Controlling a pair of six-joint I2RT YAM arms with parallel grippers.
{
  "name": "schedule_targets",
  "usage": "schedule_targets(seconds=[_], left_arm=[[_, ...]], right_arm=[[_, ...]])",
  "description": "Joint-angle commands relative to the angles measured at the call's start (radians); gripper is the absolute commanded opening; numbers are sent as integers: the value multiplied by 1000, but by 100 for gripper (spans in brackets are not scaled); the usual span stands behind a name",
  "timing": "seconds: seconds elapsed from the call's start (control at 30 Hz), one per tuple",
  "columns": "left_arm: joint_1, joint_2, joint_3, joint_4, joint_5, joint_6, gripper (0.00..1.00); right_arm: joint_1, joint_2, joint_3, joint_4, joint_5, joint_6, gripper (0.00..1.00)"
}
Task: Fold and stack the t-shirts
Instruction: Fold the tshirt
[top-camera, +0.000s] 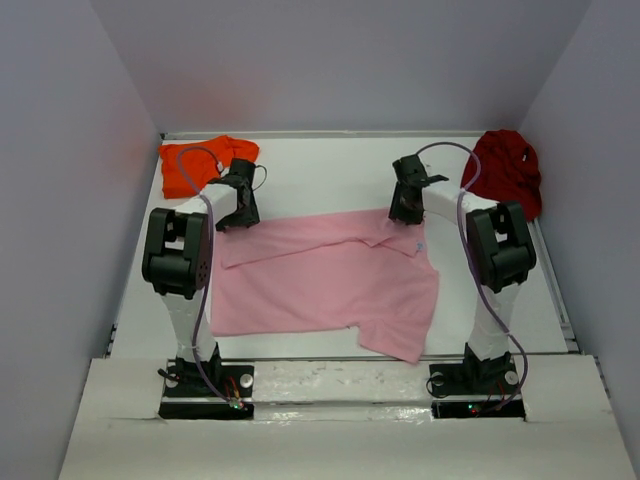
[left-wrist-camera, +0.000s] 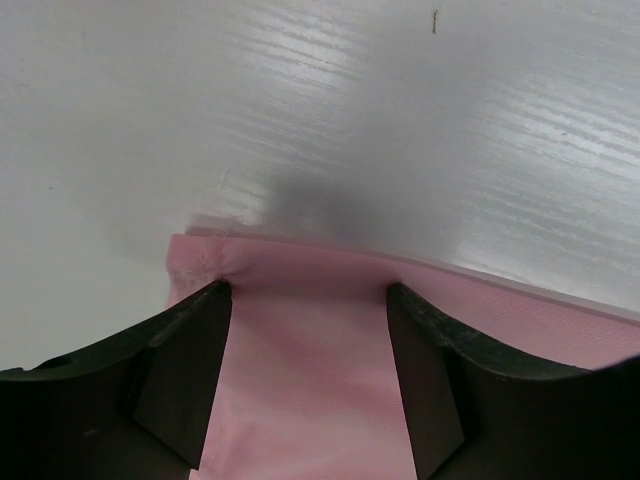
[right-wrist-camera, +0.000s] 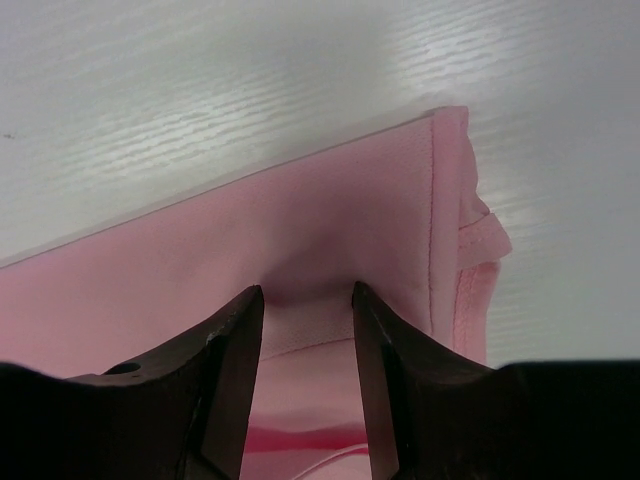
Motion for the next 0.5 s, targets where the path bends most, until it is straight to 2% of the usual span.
schedule_targets(seconds=[0.0,0.2,0.47], left_arm=[[3,13,64,-21,-11,7,74],[3,44,102,-12,-2,5,74],[3,134,248,-38,-5,11,74]], right_arm=[[-36,32,81,-40,78,2,47],[-58,95,191,-61,108,-16,47],[-67,210,320,-100,105,-24,47]])
